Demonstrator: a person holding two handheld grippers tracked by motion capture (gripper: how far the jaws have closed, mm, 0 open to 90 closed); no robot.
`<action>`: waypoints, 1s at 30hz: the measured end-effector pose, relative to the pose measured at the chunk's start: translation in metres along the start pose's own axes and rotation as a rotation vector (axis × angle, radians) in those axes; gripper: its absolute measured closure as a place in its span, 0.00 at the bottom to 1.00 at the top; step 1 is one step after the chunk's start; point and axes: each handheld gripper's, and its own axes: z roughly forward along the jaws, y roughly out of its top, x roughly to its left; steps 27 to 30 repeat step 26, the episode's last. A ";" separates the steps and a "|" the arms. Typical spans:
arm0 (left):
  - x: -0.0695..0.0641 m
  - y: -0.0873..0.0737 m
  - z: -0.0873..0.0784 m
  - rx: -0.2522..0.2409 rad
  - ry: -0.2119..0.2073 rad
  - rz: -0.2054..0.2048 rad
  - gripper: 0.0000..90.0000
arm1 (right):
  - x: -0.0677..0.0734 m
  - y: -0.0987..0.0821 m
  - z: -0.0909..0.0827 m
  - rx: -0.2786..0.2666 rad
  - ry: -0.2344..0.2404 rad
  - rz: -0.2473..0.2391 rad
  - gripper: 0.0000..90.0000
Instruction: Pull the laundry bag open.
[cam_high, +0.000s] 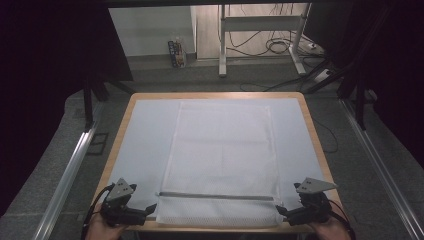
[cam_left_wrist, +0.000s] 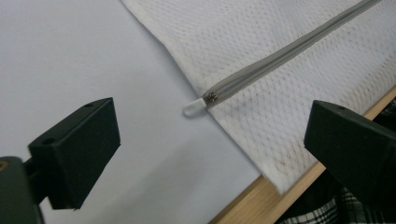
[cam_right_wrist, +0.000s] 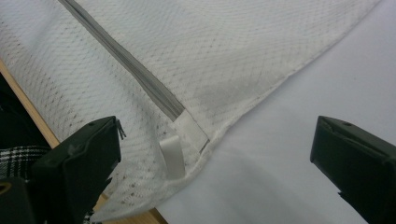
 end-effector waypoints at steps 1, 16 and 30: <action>0.000 -0.002 -0.001 -0.003 0.005 0.000 0.02 | 0.000 -0.002 -0.001 -0.005 -0.007 0.003 0.00; 0.003 -0.025 0.000 -0.045 0.069 -0.004 0.00 | -0.001 -0.018 -0.010 -0.045 0.008 0.059 0.00; 0.008 -0.026 -0.001 -0.052 0.056 -0.049 0.00 | -0.005 -0.019 -0.009 -0.038 -0.003 0.095 0.00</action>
